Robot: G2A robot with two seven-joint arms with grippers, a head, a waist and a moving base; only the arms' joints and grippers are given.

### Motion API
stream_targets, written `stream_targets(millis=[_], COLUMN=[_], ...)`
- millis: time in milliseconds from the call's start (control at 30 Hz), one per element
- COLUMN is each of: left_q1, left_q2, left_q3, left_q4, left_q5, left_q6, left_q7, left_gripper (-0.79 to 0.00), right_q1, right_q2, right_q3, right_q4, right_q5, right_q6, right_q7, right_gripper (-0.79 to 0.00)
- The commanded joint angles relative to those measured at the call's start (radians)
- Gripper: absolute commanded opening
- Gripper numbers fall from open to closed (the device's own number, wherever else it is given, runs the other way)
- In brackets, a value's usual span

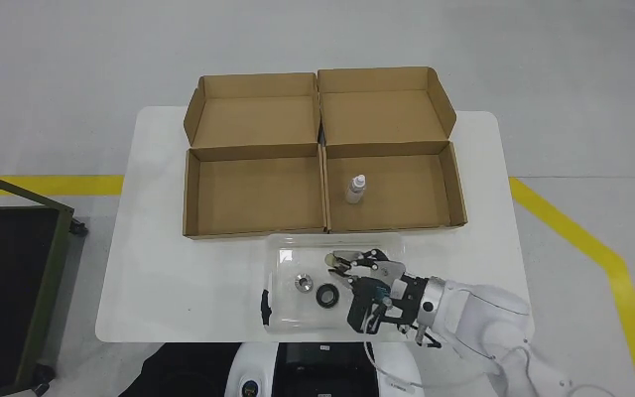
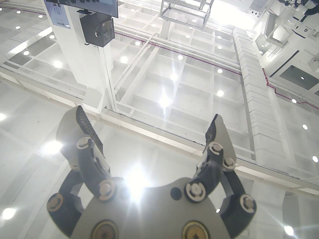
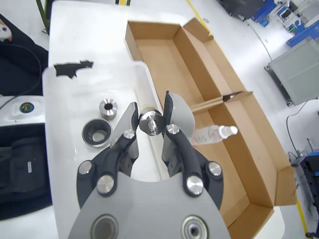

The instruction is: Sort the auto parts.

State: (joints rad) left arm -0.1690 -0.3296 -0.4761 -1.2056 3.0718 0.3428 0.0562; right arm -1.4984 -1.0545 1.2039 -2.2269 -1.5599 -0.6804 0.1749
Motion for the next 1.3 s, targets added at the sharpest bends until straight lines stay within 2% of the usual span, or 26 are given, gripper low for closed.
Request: stream_targets(millis=[0, 167, 300, 633, 700, 1033, 1267], left_q1=[0.000, 0.000, 0.000, 0.000, 0.000, 0.000, 0.000], left_q2=[0.000, 0.000, 0.000, 0.000, 0.000, 0.000, 0.000], left_q3=[0.000, 0.000, 0.000, 0.000, 0.000, 0.000, 0.000], left_q4=[0.000, 0.000, 0.000, 0.000, 0.000, 0.000, 0.000], left_q5=[0.000, 0.000, 0.000, 0.000, 0.000, 0.000, 0.000], left_q6=[0.000, 0.000, 0.000, 0.000, 0.000, 0.000, 0.000], left_q7=[0.000, 0.000, 0.000, 0.000, 0.000, 0.000, 0.000], left_gripper=[0.000, 0.000, 0.000, 0.000, 0.000, 0.000, 0.000], right_q1=[0.001, 0.016, 0.017, -0.006, -0.015, -0.035, -0.025], right_q2=[-0.003, -0.012, -0.019, -0.023, -0.027, -0.031, -0.034], right_q3=[-0.014, -0.042, -0.014, 0.077, 0.092, 0.137, 0.139], right_q4=[-0.003, 0.009, 0.016, 0.015, 0.017, 0.010, 0.024], right_q5=[0.012, 0.060, 0.144, 0.319, 0.362, 0.401, 0.395], right_q6=[0.023, 0.096, 0.175, 0.223, 0.263, 0.274, 0.264], right_q7=[-0.045, -0.143, -0.230, -0.389, -0.426, -0.494, -0.476], right_gripper=[-0.785, -0.785, -0.785, -0.785, -0.785, -0.785, -0.785])
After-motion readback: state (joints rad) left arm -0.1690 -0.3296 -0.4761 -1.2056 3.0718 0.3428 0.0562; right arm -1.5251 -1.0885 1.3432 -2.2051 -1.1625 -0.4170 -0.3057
